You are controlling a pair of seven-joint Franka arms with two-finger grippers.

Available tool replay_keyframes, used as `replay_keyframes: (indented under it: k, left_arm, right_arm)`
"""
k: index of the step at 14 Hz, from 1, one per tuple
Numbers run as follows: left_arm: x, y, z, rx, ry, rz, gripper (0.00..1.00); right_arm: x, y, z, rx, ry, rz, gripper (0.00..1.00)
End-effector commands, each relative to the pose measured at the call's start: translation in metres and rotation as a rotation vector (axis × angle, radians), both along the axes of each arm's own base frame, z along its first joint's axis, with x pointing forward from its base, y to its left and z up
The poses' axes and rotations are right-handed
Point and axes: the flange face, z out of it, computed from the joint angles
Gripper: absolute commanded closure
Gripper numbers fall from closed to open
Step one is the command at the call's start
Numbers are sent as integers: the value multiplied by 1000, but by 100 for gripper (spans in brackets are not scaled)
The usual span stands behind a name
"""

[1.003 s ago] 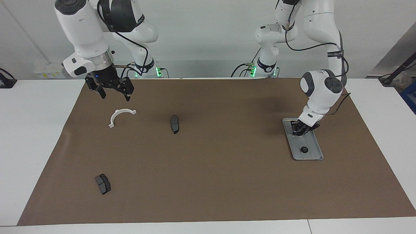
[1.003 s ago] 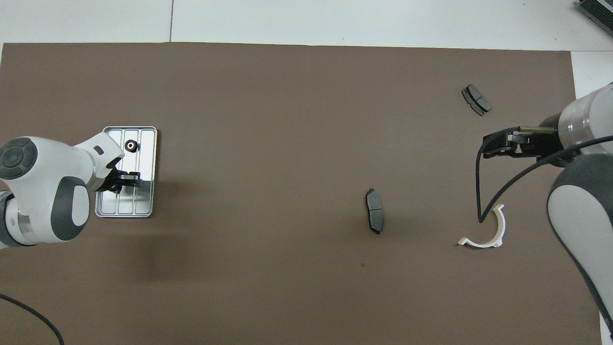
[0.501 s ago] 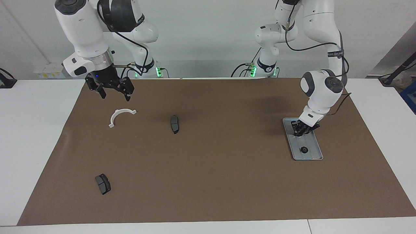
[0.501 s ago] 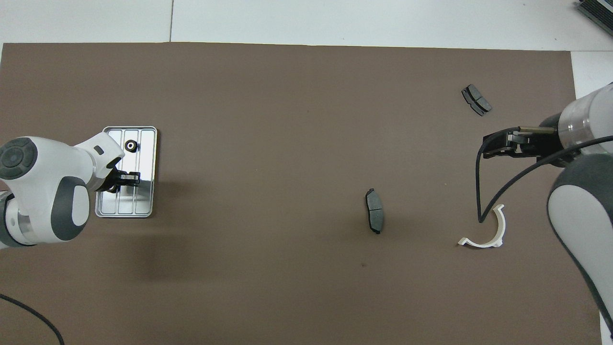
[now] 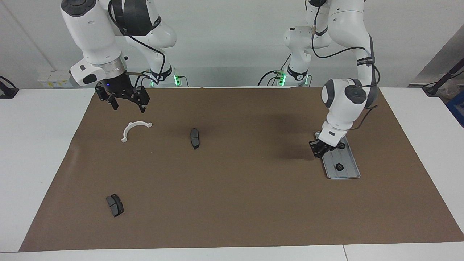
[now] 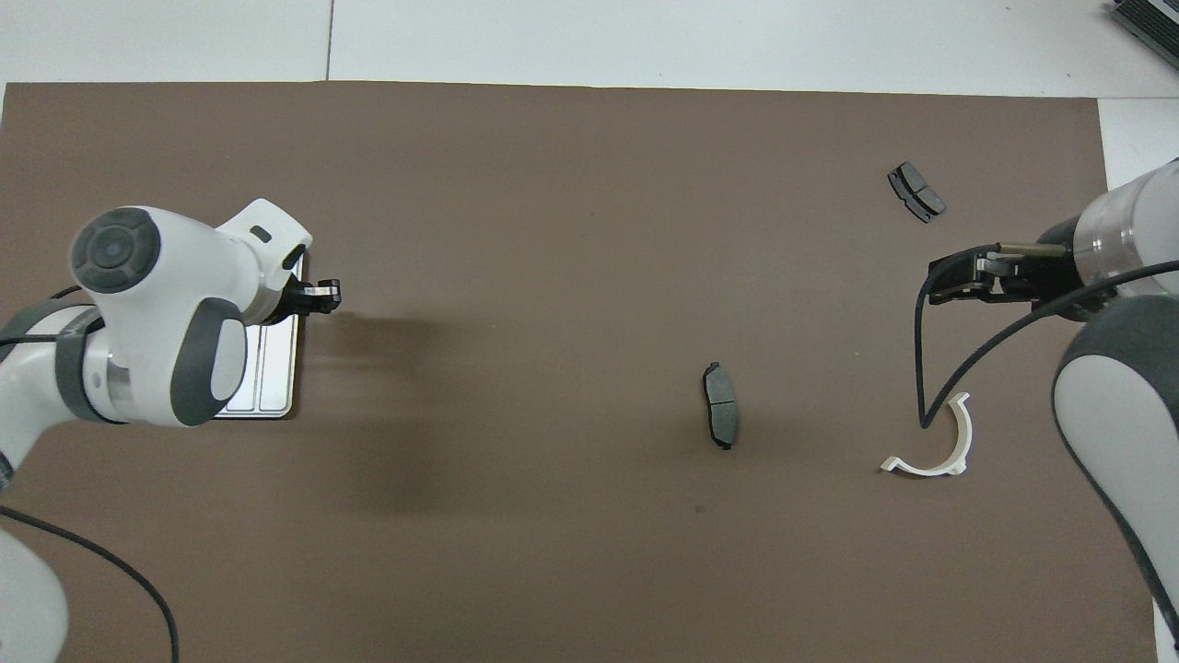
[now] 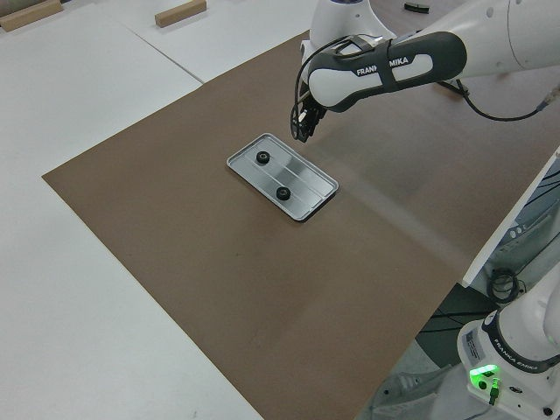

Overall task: Place bearing gear from tray to pile
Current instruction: 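Carry the bearing to the table center and release it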

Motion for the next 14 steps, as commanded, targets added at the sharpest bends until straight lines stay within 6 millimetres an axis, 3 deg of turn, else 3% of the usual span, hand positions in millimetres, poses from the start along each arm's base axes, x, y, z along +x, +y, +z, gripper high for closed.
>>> replay_keyframes:
  k: [1, 3, 6, 9, 12, 14]
  left_arm:
    - [-15, -69, 0, -7, 0, 64, 88]
    - [-34, -124, 2, -38, -31, 111, 87]
    - [-55, -175, 6, -88, -69, 157, 77]
    - [-75, -209, 5, -143, -110, 189, 53]
    - [-85, -229, 8, -169, -113, 235, 0]
    - [-74, -216, 9, -164, -117, 250, 0]
  right_arm:
    - [-2, -1, -1, 16, 0, 26, 0]
    - [-2, -1, -1, 16, 0, 27, 0]
    - [-2, -1, -1, 16, 0, 26, 0]
    - [-2, -2, -1, 16, 6, 24, 0]
    - [0, 0, -1, 16, -6, 38, 0]
    - [1, 2, 1, 17, -24, 59, 0]
